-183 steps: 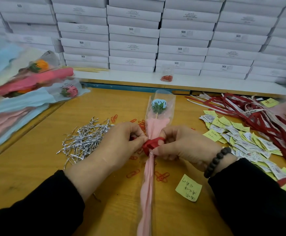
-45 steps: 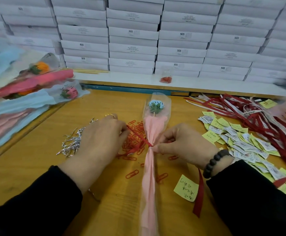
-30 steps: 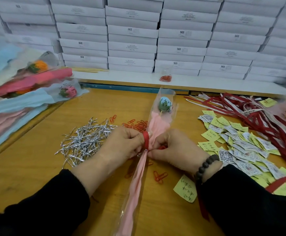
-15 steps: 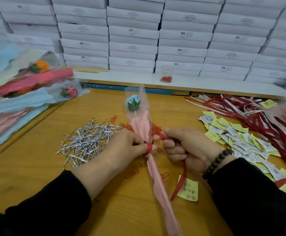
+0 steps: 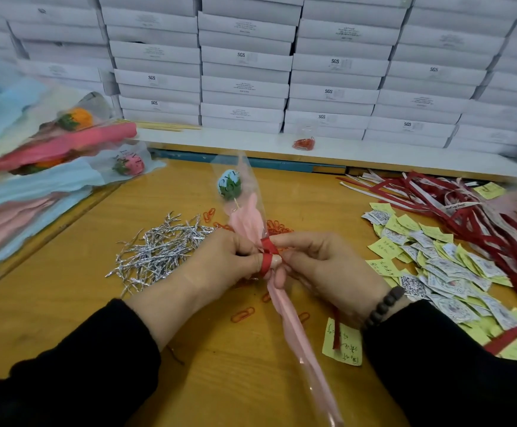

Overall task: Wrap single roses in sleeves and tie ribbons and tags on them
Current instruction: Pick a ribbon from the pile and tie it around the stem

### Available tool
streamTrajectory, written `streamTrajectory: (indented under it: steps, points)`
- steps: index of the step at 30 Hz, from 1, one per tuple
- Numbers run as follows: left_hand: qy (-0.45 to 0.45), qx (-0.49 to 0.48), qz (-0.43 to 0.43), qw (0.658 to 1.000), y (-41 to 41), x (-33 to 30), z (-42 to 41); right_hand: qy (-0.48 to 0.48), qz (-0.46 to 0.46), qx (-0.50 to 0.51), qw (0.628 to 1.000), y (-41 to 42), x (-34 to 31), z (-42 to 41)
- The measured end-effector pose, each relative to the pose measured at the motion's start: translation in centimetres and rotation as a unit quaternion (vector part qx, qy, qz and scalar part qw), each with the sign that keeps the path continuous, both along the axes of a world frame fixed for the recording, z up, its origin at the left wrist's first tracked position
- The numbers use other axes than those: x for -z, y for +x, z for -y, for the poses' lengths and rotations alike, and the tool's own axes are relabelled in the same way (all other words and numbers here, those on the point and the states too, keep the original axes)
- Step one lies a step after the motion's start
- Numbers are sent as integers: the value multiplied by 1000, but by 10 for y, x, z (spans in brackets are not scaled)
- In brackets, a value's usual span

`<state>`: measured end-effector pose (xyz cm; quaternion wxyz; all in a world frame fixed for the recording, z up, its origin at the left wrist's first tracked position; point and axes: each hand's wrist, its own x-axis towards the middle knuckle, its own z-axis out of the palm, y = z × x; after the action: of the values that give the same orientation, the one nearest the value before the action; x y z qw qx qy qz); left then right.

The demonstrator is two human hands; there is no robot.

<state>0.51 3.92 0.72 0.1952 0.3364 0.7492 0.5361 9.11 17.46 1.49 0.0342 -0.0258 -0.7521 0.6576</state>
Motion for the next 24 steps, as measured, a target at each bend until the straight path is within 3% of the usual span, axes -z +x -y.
streamTrajectory:
  steps: [15,24]
  points:
    - [0,99,95,990,1,-3,4,198,-29,-44,979,-3,3,-2]
    - [3,15,92,996,0,-4,6,238,-12,-16,971,-7,9,-5]
